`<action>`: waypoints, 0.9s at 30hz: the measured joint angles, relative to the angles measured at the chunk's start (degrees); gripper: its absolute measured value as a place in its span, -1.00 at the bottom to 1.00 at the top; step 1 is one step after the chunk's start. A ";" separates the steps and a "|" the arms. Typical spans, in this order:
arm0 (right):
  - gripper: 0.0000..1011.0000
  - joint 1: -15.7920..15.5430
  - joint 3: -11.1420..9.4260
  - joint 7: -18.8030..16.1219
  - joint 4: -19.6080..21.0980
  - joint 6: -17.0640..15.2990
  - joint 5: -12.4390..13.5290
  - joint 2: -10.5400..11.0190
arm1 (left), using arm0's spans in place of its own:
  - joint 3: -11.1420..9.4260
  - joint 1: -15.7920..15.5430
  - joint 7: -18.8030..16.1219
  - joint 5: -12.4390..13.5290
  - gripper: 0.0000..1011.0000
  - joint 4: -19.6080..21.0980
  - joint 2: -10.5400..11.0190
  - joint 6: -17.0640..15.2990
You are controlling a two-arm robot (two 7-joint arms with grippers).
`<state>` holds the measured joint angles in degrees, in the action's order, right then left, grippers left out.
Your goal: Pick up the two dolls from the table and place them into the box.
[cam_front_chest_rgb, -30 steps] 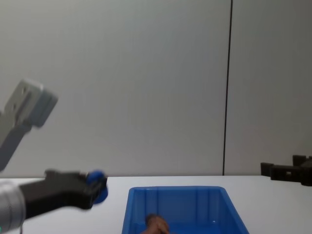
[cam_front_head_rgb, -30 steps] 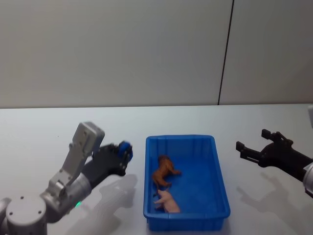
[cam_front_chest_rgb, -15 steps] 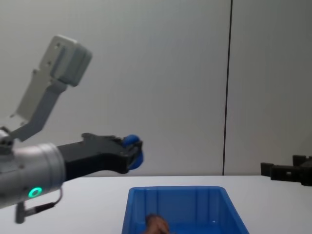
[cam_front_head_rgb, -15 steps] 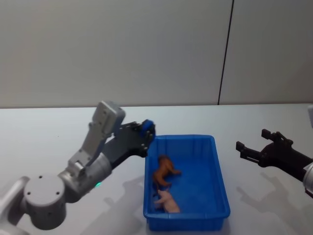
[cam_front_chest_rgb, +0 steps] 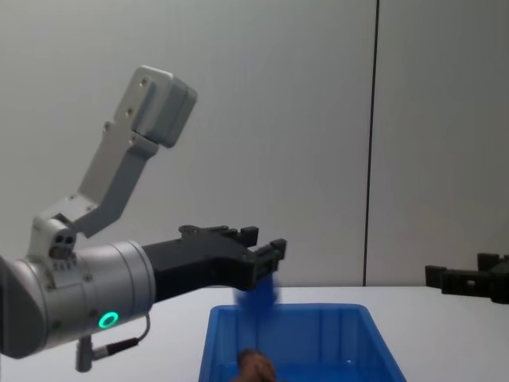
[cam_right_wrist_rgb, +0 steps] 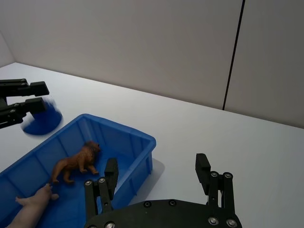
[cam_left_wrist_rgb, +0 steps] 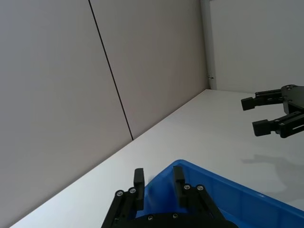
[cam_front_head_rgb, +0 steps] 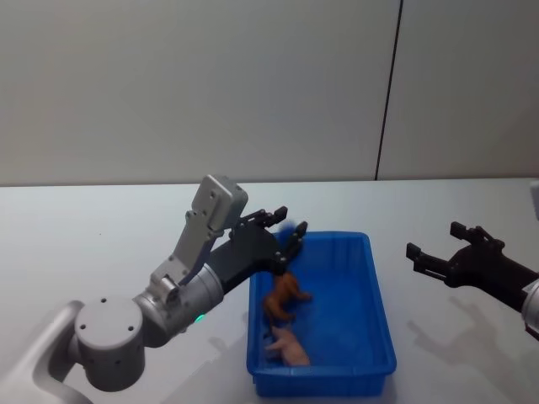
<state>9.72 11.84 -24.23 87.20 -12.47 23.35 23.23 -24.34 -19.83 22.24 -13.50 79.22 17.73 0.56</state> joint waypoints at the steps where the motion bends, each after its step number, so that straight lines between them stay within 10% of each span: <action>1: 0.98 0.00 0.00 0.00 0.00 0.00 0.00 0.00 | -0.08 -0.03 0.05 -0.04 -0.26 -0.10 -0.10 0.06; 19: 0.98 0.00 0.00 0.00 0.00 0.00 0.00 0.00 | -0.63 -0.05 0.23 -0.74 0.86 -0.55 -0.90 1.94; 27: 0.98 0.00 0.00 0.00 0.00 0.00 0.00 0.00 | -0.68 0.01 0.14 -0.88 0.98 -0.47 -0.93 2.28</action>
<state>9.72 11.84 -24.23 87.20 -12.47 23.35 23.23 -25.01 -19.82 22.39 -14.37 78.75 16.79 2.84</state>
